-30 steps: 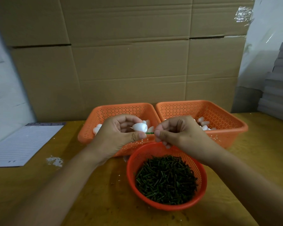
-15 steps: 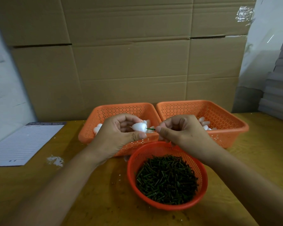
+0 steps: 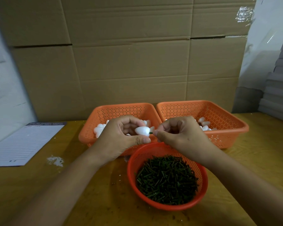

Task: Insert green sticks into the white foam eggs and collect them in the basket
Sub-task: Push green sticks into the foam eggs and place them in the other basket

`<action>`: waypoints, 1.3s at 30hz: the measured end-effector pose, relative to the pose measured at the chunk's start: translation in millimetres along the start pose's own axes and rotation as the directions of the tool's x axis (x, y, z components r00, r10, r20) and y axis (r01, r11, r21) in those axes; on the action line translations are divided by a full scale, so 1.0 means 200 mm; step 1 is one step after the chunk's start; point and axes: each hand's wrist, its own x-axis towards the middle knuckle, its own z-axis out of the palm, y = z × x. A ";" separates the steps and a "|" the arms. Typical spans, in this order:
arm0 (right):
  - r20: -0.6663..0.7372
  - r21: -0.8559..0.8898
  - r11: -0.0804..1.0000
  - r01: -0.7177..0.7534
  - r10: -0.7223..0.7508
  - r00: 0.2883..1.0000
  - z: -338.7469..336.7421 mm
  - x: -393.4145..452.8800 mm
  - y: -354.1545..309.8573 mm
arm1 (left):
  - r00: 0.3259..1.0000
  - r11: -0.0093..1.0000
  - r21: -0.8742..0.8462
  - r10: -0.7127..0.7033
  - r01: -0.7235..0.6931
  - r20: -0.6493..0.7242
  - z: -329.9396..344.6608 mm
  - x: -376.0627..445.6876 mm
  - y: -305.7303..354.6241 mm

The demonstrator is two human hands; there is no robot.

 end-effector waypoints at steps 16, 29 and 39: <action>-0.014 -0.053 0.998 0.034 -0.035 0.999 0.02 0.00 0.02 | 1.000 1.000 0.015 0.018 -0.018 0.006 0.02 0.00 -0.01; 0.139 0.008 0.997 -0.070 0.069 0.988 0.01 0.01 0.04 | 1.000 0.999 0.037 0.010 -0.011 0.018 0.00 0.00 0.02; 0.092 0.267 0.943 -0.198 0.179 0.979 0.11 -0.02 0.02 | 0.999 0.997 -0.071 -0.043 0.041 -0.031 0.01 0.00 0.03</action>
